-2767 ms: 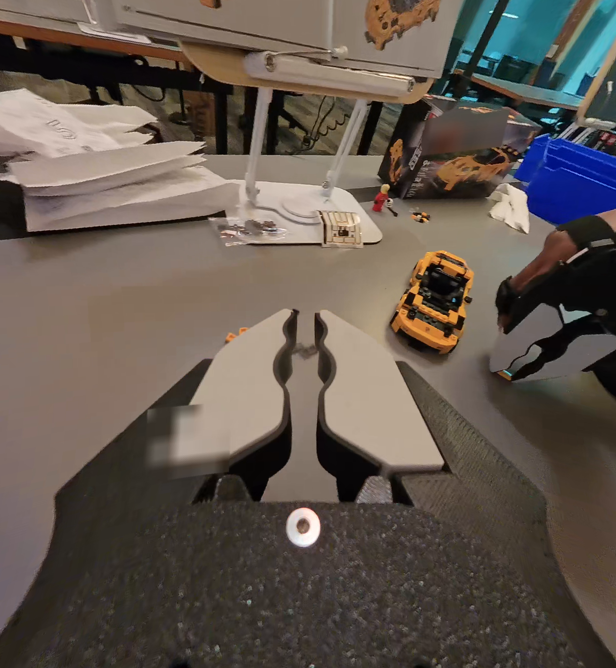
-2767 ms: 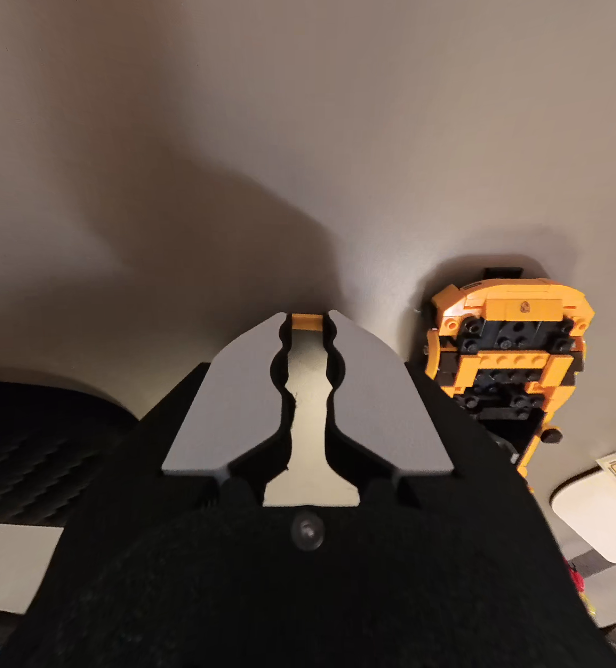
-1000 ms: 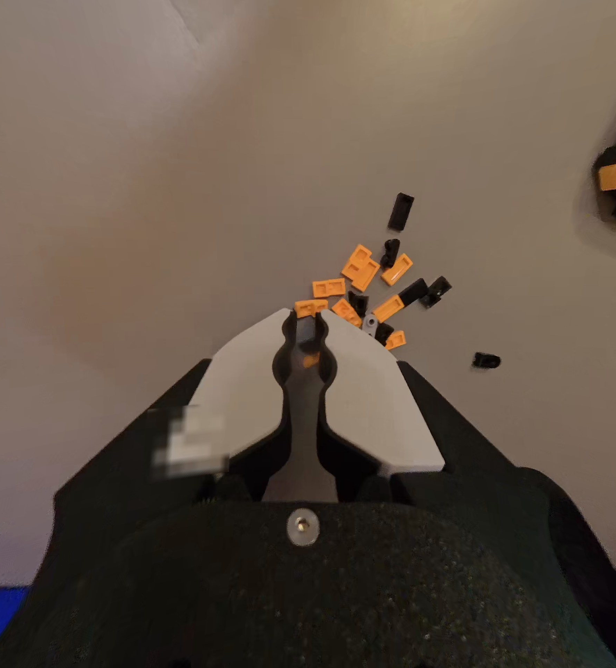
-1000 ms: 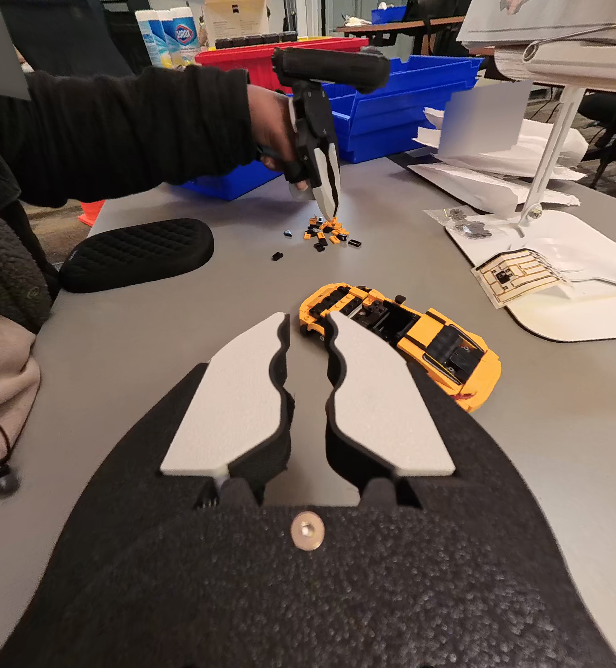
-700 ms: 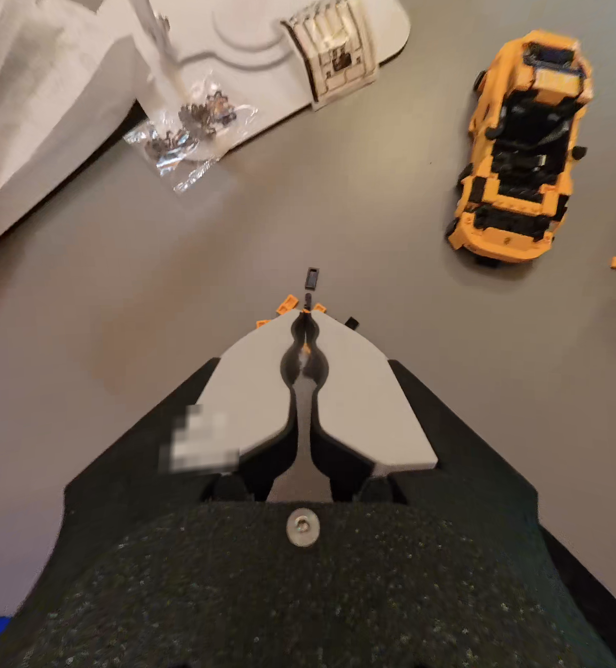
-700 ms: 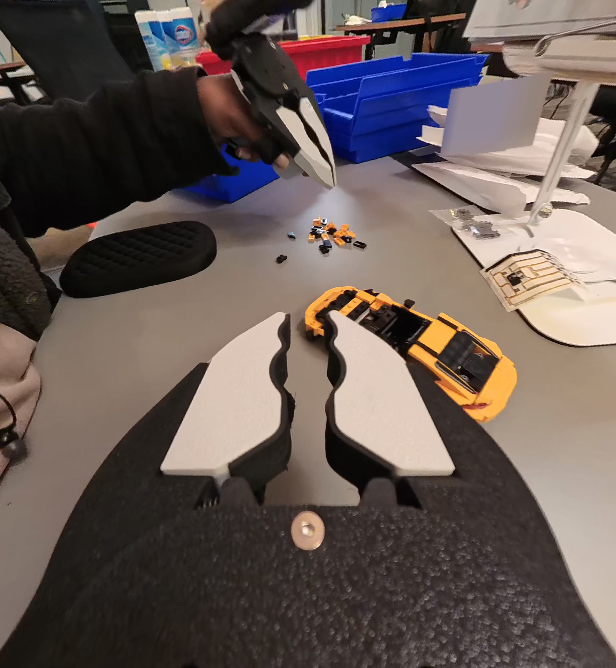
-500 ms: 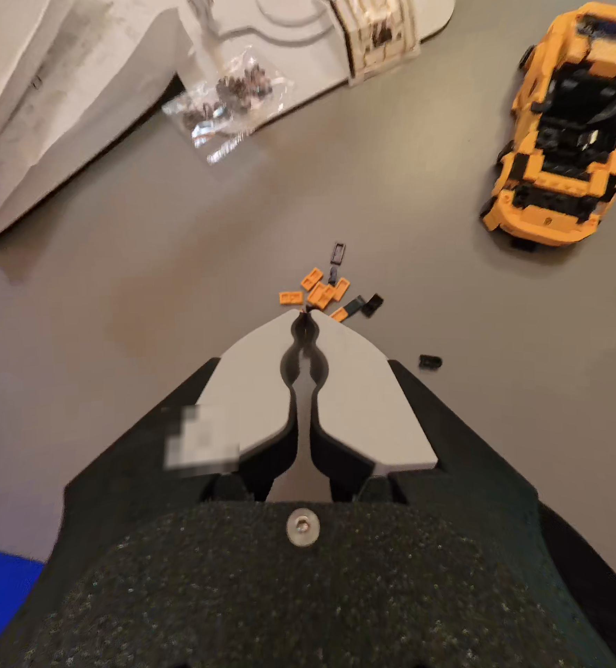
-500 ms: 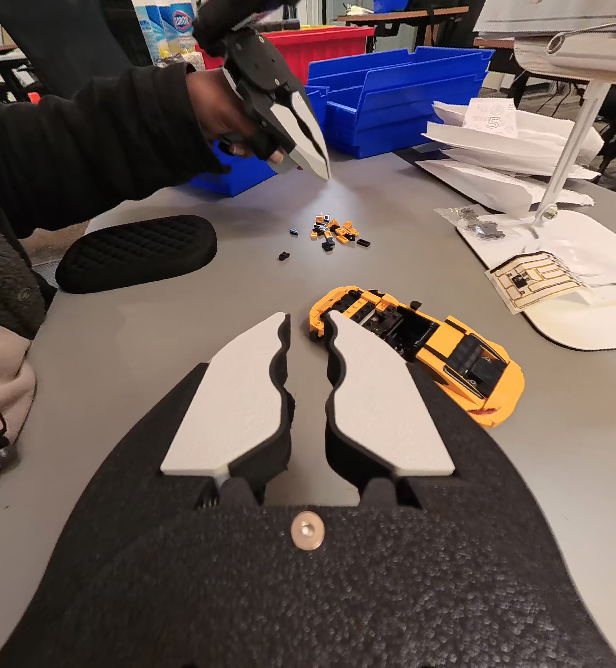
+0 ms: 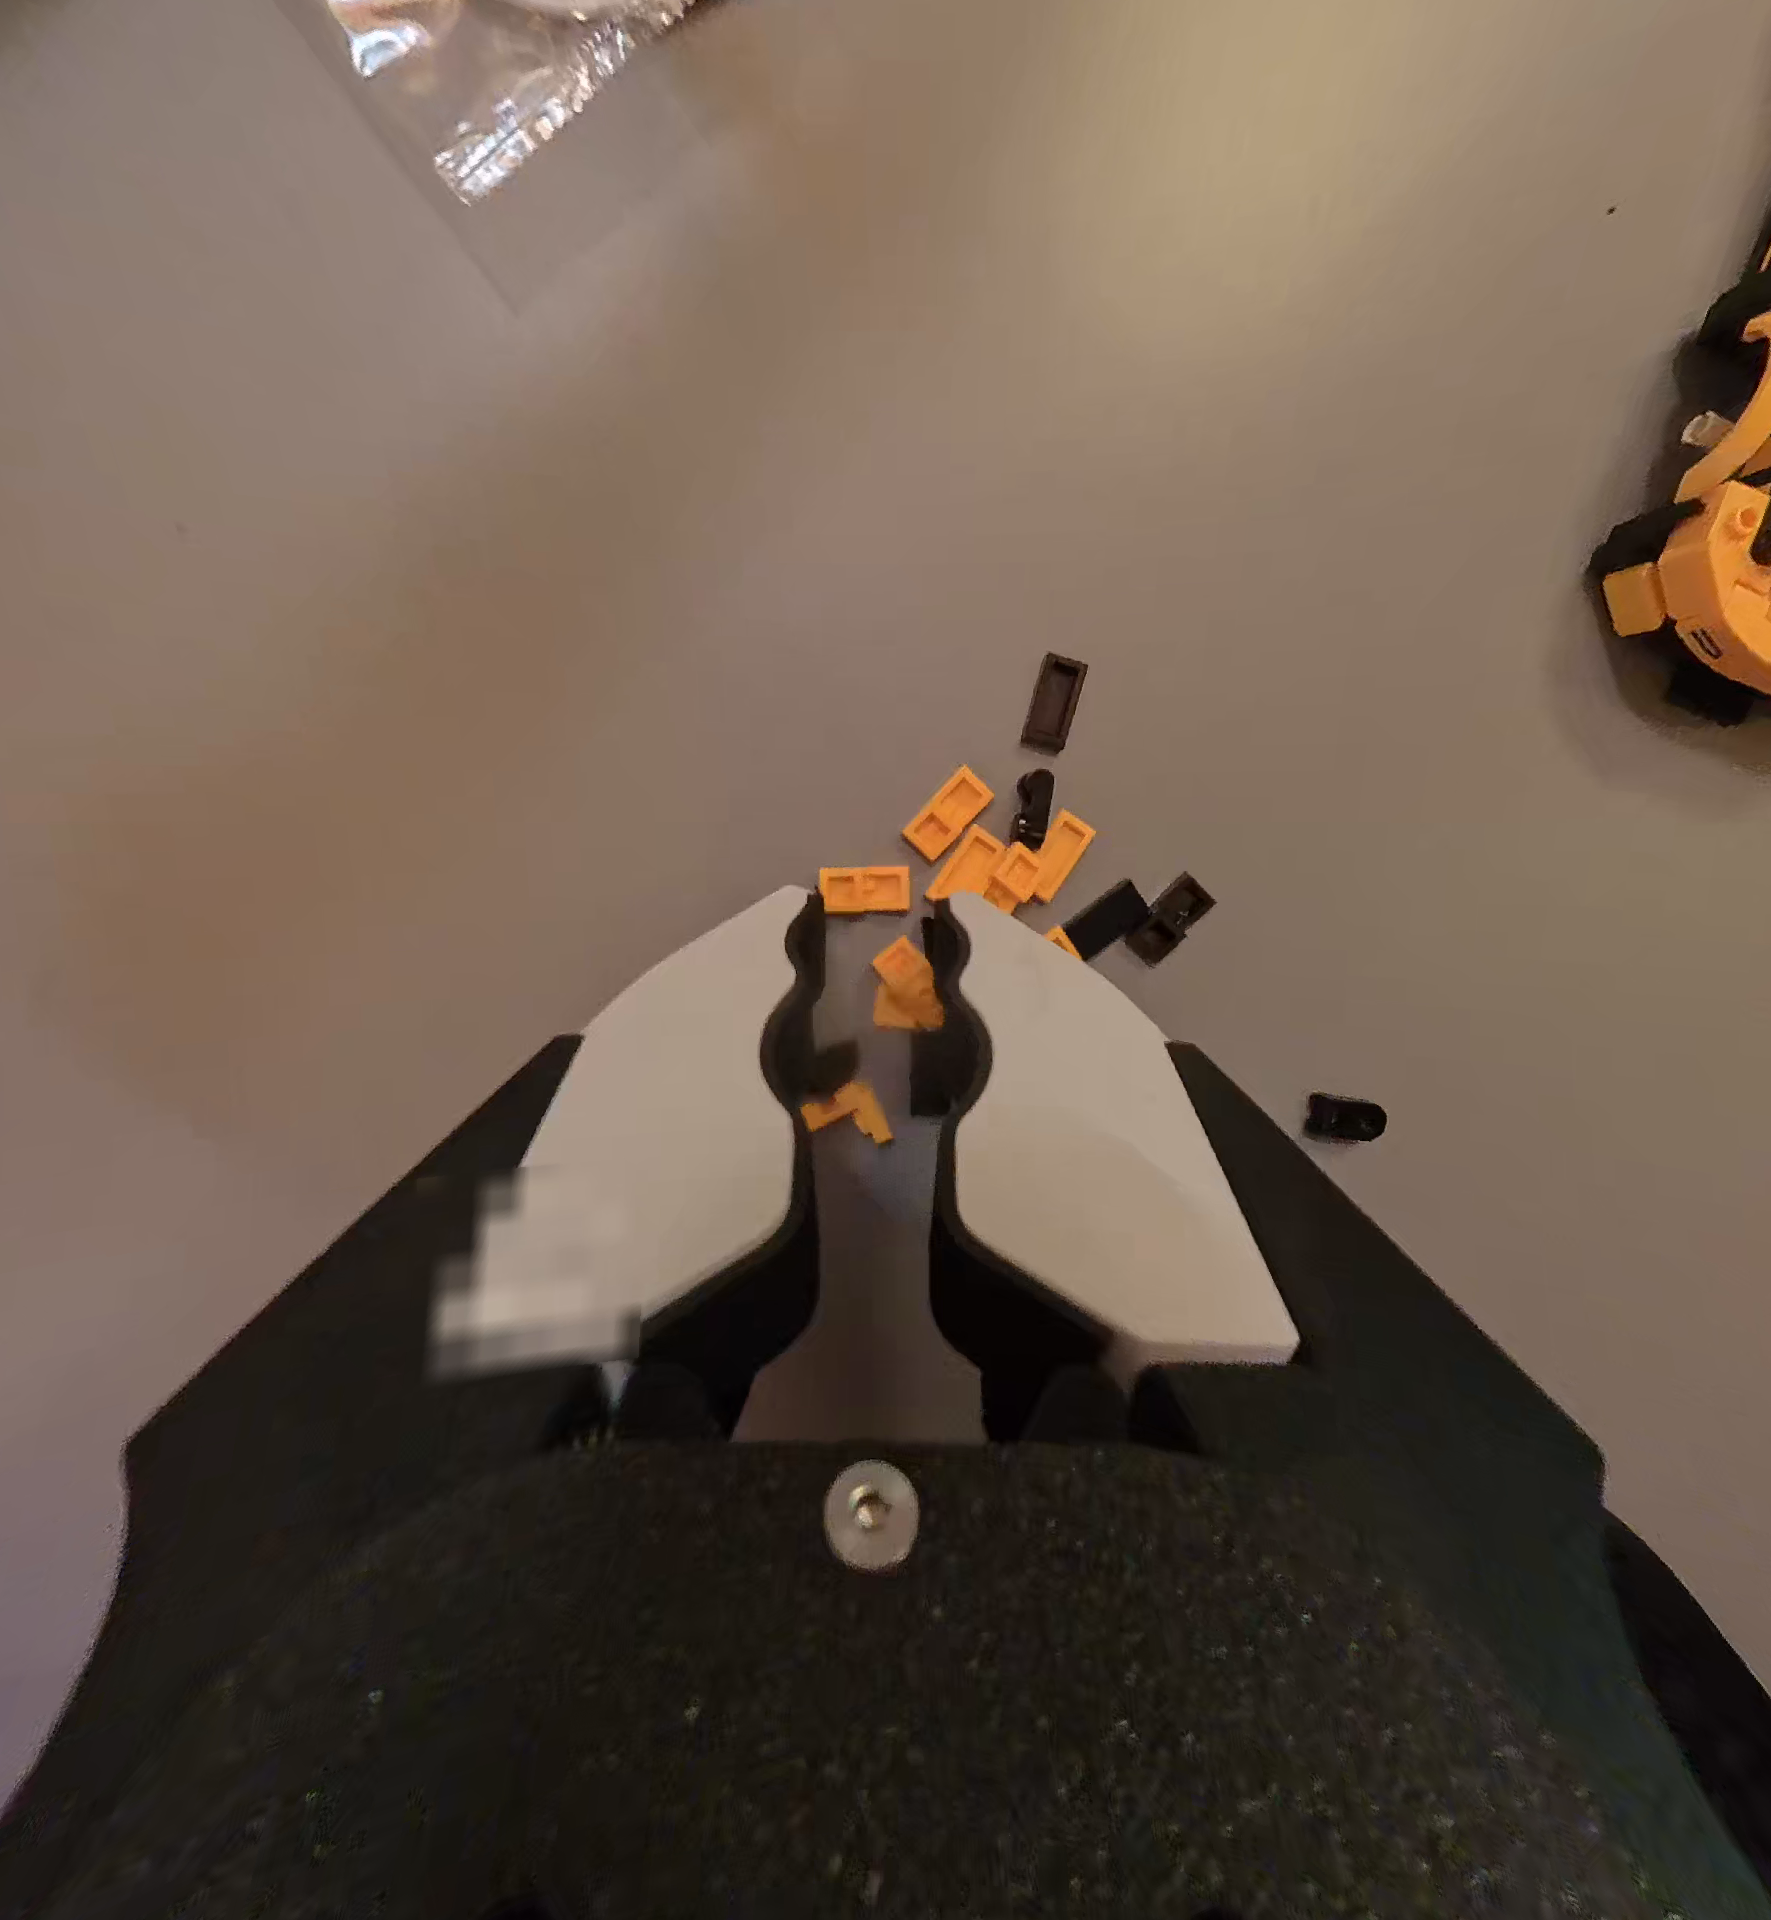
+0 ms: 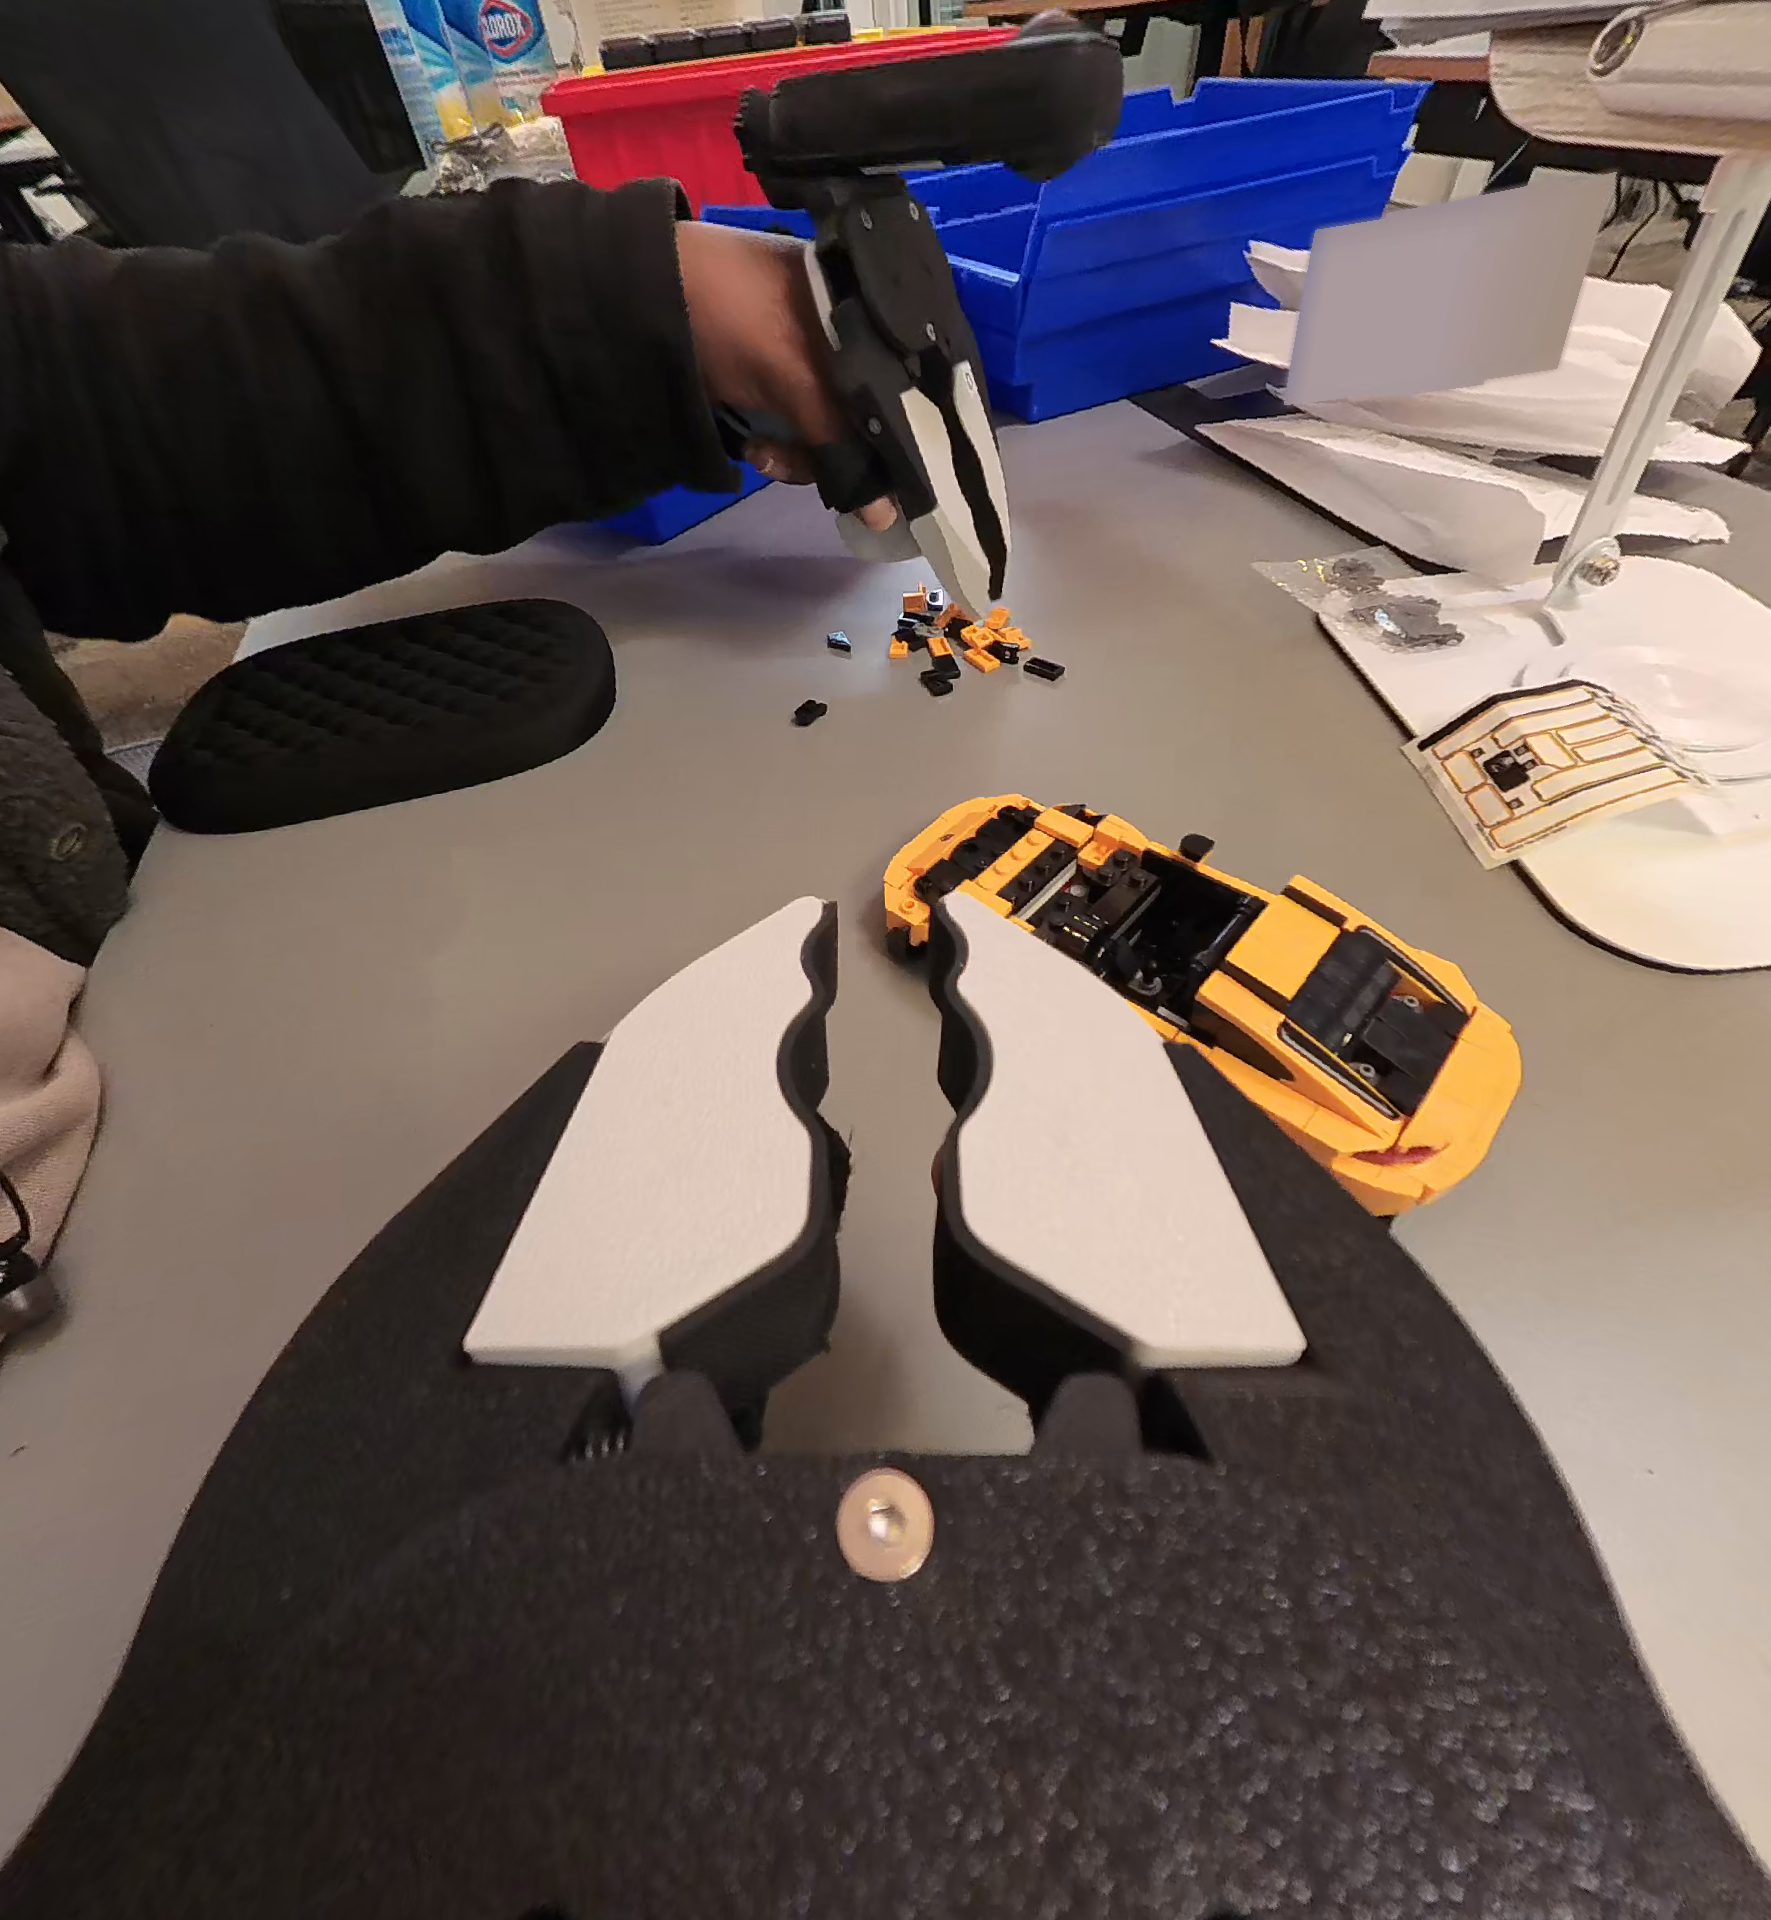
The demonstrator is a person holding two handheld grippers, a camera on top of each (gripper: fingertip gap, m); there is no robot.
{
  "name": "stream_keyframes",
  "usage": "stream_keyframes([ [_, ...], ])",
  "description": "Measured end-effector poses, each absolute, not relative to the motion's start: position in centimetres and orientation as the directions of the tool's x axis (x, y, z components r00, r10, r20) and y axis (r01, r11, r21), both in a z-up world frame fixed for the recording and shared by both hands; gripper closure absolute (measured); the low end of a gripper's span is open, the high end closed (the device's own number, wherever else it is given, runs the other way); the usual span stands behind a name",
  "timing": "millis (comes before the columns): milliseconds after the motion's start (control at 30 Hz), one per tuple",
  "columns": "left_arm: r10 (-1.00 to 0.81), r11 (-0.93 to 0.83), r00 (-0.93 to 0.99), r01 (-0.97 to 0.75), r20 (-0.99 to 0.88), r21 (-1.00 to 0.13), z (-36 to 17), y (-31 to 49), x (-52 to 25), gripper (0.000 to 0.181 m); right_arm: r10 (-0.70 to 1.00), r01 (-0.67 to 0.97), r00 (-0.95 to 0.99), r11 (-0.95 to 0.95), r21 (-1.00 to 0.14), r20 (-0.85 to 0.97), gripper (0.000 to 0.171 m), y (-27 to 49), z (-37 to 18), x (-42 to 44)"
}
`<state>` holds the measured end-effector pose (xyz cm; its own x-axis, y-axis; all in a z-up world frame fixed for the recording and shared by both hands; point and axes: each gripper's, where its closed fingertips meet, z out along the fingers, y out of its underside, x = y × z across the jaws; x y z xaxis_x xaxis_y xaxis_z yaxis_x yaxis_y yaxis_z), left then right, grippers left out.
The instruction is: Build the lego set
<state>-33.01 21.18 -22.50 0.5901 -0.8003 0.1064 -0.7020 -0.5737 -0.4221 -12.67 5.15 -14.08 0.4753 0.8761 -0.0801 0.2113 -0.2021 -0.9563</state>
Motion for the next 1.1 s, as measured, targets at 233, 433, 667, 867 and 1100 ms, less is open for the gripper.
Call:
stream_keyframes([
  [233,-0.797,-0.582,0.589,-0.691,0.133,-0.430,-22.7,21.5,-32.7,0.167,0.875,0.211,0.475,-0.216,-0.953,-0.093,0.155,5.3,-14.4,-12.6],
  [433,-0.798,-0.569,0.586,-0.657,0.139,-0.494,-22.1,21.6,-32.6,0.175,0.872,0.216,0.481,-0.213,-0.953,-0.086,0.156,5.3,-14.4,-12.5],
  [667,-0.753,-0.608,0.628,-0.551,0.195,-0.572,-21.0,21.2,-33.8,0.181,0.877,0.225,0.475,-0.206,-0.952,-0.077,0.156,5.2,-14.5,-12.8],
  [867,-0.773,-0.541,0.631,-0.595,0.071,-0.595,-21.2,23.7,-33.1,0.166,0.878,0.228,0.474,-0.201,-0.953,-0.072,0.156,5.1,-14.5,-12.9],
  [1100,-0.807,-0.514,0.589,-0.673,0.035,-0.532,-22.9,25.7,-31.9,0.174,0.875,0.227,0.479,-0.203,-0.953,-0.073,0.156,5.2,-14.5,-12.7],
])
